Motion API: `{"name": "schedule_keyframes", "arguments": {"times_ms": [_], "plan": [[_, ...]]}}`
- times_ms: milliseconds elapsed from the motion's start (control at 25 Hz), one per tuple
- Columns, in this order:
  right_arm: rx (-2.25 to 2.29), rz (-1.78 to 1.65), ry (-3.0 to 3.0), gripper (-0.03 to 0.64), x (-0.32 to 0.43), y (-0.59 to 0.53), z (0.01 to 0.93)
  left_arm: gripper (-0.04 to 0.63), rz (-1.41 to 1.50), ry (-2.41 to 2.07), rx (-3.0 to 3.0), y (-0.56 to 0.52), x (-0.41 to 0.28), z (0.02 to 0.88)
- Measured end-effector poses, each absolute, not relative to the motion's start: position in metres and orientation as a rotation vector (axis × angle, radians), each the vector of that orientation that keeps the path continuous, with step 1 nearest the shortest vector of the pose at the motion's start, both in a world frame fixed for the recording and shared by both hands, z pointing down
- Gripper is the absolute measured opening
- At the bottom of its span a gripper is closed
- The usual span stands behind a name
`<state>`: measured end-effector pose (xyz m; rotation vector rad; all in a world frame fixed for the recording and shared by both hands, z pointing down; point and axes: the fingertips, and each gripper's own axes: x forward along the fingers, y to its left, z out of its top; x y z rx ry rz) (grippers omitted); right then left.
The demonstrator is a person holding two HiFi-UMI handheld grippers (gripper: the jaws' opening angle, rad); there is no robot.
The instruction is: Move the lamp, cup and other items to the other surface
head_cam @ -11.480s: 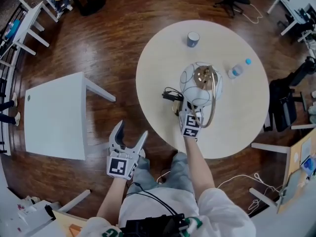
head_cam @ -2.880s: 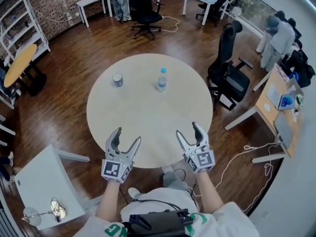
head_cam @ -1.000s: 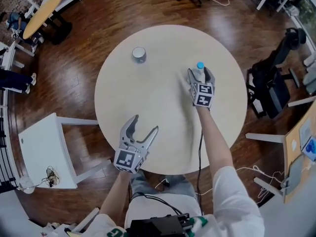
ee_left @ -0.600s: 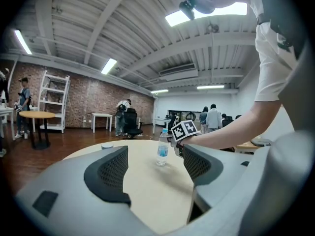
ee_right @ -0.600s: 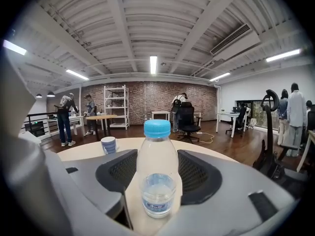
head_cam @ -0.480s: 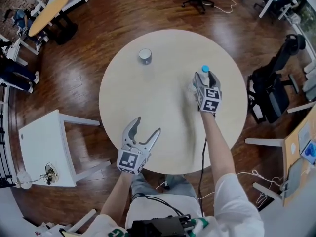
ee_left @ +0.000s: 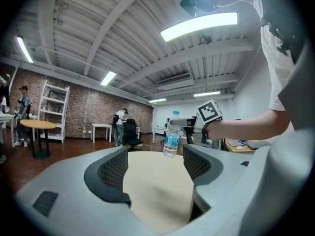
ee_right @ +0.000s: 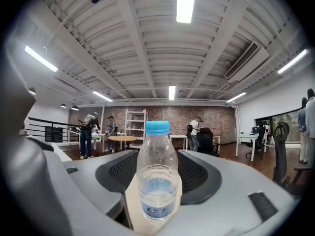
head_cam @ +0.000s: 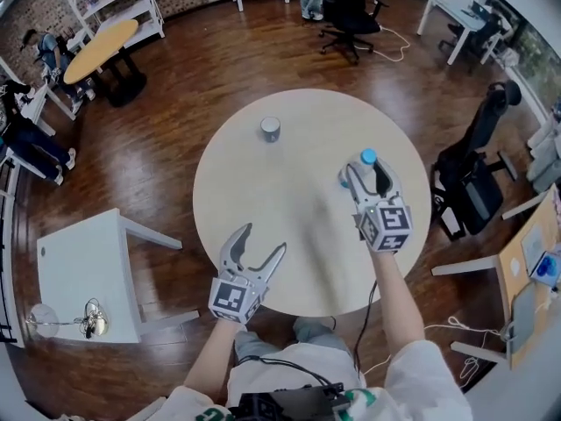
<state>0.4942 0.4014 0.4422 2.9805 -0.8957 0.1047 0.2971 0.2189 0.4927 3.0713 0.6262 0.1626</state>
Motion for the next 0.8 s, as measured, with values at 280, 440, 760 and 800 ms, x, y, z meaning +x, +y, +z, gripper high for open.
{"name": "schedule_keyframes", "arguments": {"times_ms": [280, 440, 760, 800], "plan": [[3.054, 0.152, -1.05, 0.278, 0.397, 0.362, 0.435, 0.344, 0.117, 0.513, 3.078, 0.157, 0.245, 0.48], [3.072, 0.212, -1.134, 0.278, 0.358, 0.326, 0.446, 0.344, 0.11, 0.4, 3.065, 0.12, 0.218, 0.47], [2.971, 0.223, -1.388, 0.278, 0.305, 0.25, 0.443, 0.344, 0.074, 0.13, 3.1, 0.051, 0.165, 0.462], [2.951, 0.225, -1.446, 0.278, 0.296, 0.236, 0.442, 0.344, 0.07, 0.082, 3.097, 0.039, 0.154, 0.462]]}}
